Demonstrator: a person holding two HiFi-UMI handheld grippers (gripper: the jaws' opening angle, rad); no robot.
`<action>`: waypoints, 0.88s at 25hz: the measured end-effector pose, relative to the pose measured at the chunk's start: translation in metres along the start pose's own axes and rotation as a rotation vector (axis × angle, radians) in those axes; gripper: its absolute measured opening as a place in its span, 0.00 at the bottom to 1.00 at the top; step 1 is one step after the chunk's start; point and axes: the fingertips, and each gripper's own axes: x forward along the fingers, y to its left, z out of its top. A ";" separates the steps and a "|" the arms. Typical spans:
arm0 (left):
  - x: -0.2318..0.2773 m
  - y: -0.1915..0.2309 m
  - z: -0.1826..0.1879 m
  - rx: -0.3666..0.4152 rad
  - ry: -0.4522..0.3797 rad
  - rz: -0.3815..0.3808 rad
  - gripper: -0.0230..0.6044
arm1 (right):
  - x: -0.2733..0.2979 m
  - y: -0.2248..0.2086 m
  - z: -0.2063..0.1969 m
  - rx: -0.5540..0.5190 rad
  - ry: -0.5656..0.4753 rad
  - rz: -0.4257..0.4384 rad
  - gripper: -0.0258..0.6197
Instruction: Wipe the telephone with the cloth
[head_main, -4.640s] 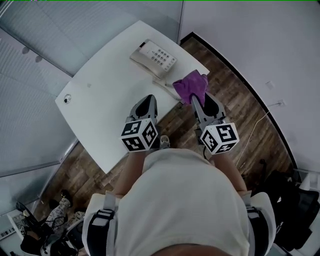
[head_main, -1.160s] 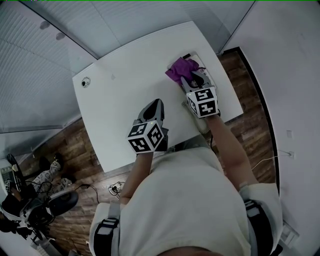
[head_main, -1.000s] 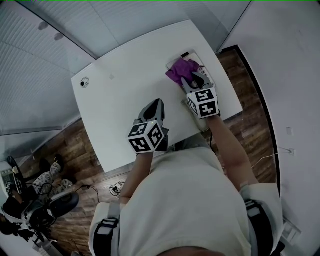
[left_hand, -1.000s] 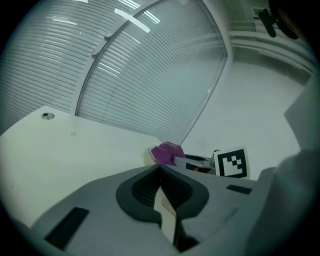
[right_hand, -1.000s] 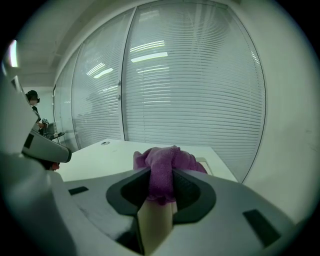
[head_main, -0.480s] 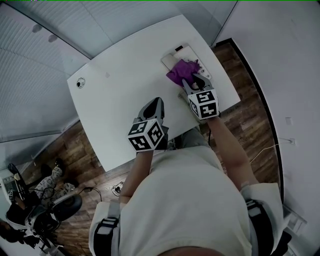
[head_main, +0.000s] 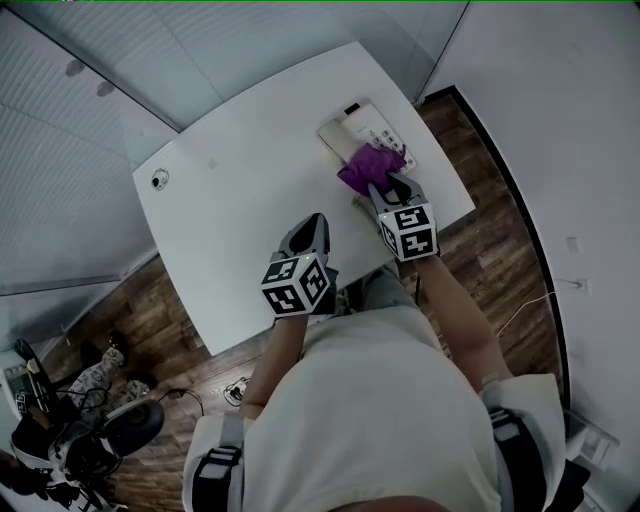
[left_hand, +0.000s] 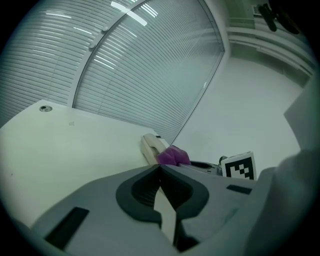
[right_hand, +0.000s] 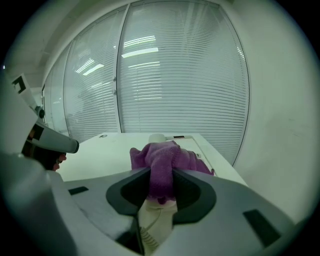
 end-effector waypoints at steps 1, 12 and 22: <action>-0.001 0.001 0.000 -0.003 0.001 -0.001 0.07 | -0.001 0.001 -0.002 0.000 0.005 -0.004 0.24; -0.017 0.005 -0.002 -0.001 0.010 -0.041 0.07 | -0.016 0.004 -0.029 0.057 0.051 -0.061 0.24; -0.016 -0.003 -0.003 0.013 0.027 -0.053 0.07 | -0.020 0.004 -0.045 0.078 0.085 -0.060 0.24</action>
